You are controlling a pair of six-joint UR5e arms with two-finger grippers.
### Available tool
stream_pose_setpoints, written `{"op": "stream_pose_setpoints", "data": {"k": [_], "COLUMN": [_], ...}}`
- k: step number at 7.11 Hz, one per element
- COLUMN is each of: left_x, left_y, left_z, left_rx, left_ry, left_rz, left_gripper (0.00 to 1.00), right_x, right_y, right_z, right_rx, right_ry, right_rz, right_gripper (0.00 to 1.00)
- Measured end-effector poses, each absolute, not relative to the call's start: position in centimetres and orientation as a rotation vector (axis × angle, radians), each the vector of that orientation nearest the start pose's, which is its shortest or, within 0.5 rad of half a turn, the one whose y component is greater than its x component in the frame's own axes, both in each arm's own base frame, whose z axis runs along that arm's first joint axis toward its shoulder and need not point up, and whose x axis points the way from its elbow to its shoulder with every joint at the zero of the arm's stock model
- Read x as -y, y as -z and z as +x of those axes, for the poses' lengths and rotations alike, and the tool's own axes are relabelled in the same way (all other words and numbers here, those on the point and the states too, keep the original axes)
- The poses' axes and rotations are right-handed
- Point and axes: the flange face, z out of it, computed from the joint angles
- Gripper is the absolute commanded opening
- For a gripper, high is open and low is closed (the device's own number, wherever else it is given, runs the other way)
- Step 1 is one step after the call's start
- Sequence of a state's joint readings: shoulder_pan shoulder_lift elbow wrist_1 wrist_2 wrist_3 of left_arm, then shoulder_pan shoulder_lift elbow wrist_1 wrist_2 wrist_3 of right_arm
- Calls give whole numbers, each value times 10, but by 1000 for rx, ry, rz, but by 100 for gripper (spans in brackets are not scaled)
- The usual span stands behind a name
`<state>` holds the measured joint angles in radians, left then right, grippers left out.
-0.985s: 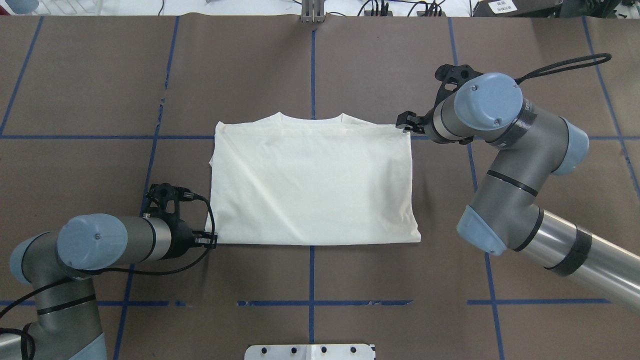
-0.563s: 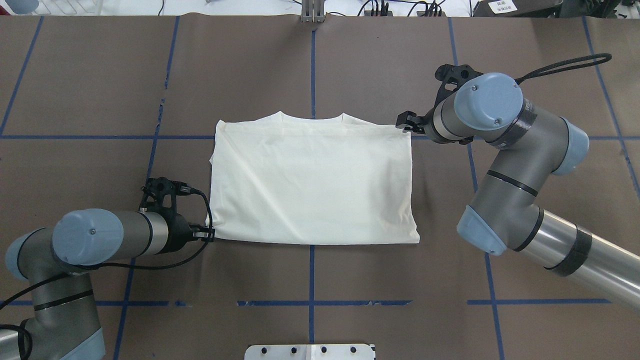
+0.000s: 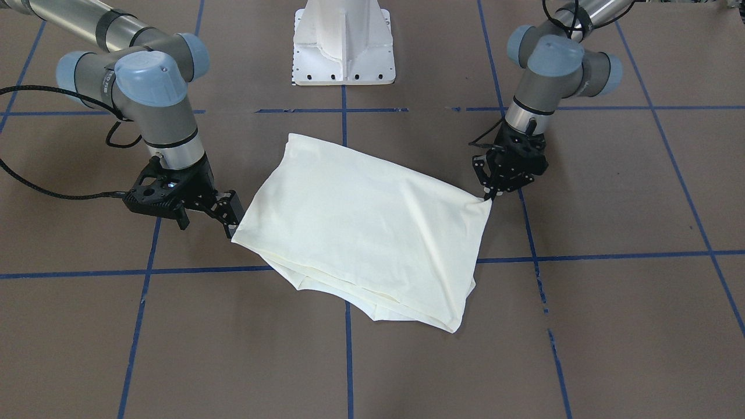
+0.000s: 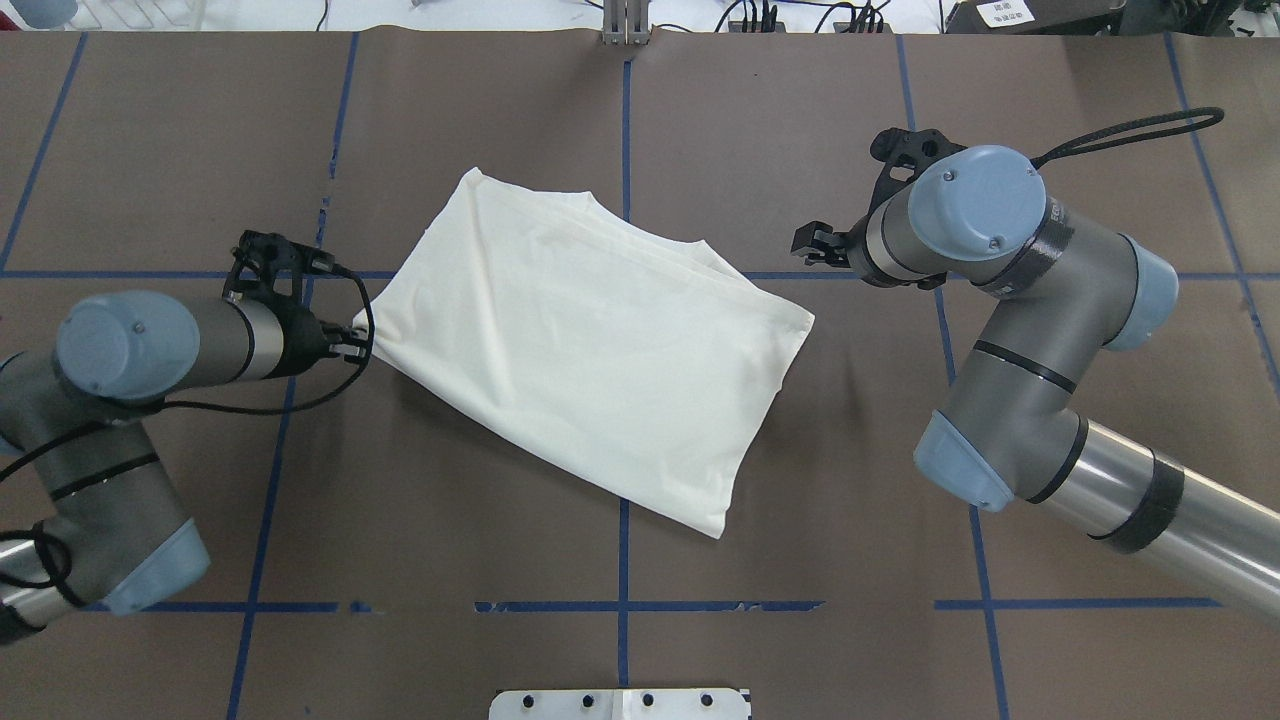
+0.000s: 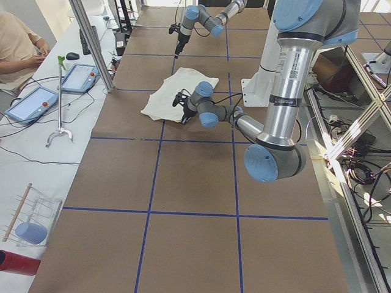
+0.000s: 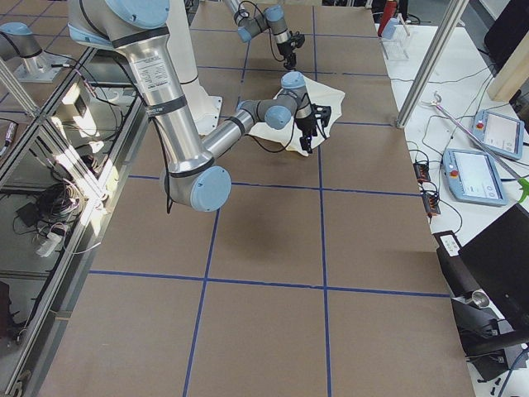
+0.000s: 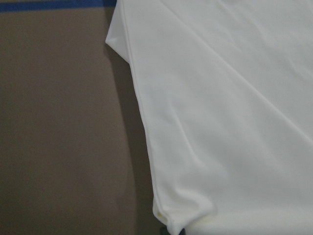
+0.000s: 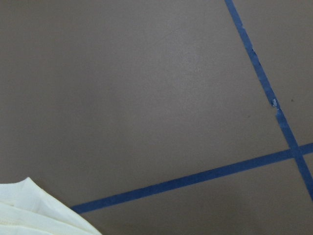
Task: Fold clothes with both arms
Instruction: 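Drag the folded shirt away from the robot with the left gripper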
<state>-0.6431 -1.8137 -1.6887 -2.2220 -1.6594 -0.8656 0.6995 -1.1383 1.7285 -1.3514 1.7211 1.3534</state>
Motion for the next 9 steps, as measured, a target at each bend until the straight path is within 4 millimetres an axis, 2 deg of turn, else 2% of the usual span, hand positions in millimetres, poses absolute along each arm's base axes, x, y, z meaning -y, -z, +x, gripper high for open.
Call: {"op": "stream_pose_setpoints", "data": {"k": [2,3,4,5,6,7,8,9], "left_x": [574,633,680,709,721,724,722,712], "left_y": [-400,-388,-371,-357,-354,-355,-356,-360], "left_z": [427,441,453,461,462,457,443,423], "left_rx": [-747,-699,-657,-634,-630,-638,-677,-741], "left_ry": [-63,-37,-15,-1,1,-16,-44,-76], "left_rz": [608,612,621,636,654,675,684,677], "left_gripper": [0,0,0,99,100,100,100,100], "right_x": [505,505,503,501,499,495,491,490], "right_y": [-325,-323,-319,-313,-308,-303,-295,-284], "right_z": [-417,-416,-414,-411,-410,-415,-426,-444], "right_rx": [794,797,803,812,821,833,851,866], "right_ry": [-395,-395,-395,-395,-395,-404,-418,-439], "right_rz": [232,233,236,241,242,235,223,208], "right_gripper": [100,100,100,100,100,100,100,94]}}
